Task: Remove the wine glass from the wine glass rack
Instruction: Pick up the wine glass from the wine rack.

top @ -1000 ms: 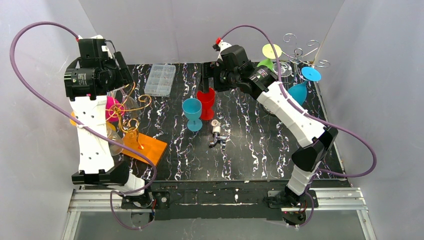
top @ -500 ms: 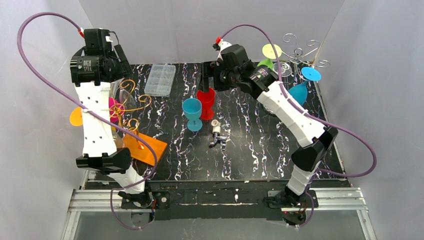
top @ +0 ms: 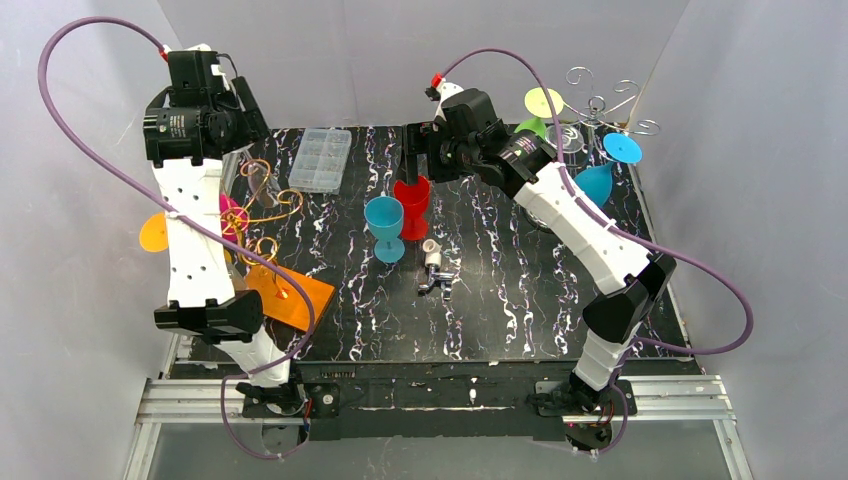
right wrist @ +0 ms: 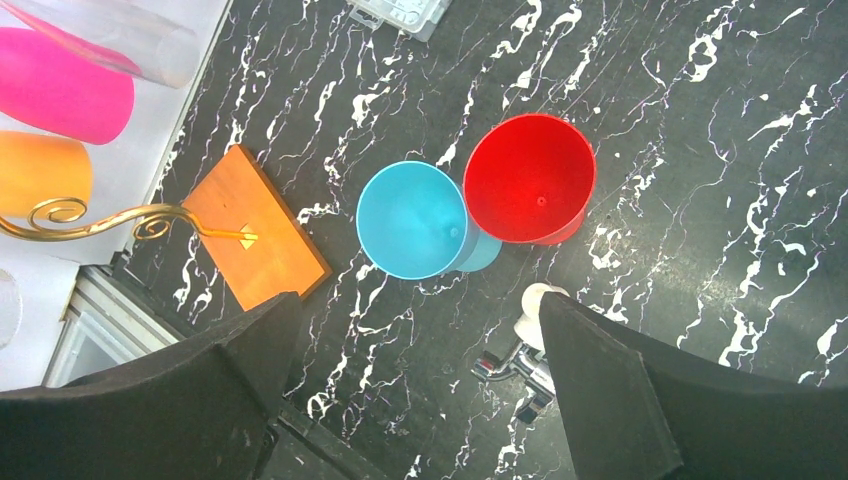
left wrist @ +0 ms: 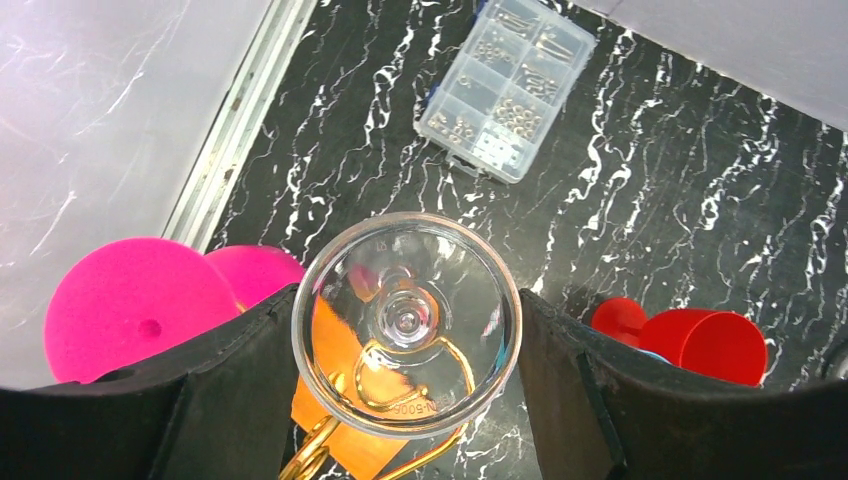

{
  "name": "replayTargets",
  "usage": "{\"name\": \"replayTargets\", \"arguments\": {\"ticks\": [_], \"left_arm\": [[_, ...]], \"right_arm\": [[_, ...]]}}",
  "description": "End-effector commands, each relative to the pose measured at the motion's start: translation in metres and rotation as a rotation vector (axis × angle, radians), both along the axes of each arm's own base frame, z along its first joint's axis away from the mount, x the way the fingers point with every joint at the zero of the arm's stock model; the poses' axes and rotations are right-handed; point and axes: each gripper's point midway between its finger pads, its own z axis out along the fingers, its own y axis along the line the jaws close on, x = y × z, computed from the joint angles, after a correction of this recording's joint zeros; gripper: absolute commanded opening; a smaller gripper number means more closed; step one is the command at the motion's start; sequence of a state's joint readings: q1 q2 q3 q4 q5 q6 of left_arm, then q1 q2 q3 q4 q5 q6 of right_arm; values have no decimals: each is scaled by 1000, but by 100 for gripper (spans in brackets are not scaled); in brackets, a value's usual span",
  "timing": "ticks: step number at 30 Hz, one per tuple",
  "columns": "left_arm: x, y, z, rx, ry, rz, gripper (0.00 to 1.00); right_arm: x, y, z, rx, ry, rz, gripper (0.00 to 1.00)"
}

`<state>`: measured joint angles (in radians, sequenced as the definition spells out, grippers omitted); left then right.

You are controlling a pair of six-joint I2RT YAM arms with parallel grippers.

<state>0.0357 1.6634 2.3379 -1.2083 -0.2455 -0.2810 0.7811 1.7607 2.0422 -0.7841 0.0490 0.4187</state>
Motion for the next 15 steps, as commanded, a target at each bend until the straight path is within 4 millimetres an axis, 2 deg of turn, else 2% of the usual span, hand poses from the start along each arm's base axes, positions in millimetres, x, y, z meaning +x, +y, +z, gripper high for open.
{"name": "replayTargets", "arguments": {"ticks": [1,9,11,15], "left_arm": [[11,-15,17,-49,-82,-64,40],[12,-37,21,-116,-101,-137,39],[10,-55,22,-124,-102,-183,39],[8,-73,26,-144,-109,-230,39]], "right_arm": [[0,1,28,49,-69,9,98],[-5,3,39,69,-144,43,98],[-7,6,42,69,-175,57,98],[-14,12,48,62,-236,74,98]]}}
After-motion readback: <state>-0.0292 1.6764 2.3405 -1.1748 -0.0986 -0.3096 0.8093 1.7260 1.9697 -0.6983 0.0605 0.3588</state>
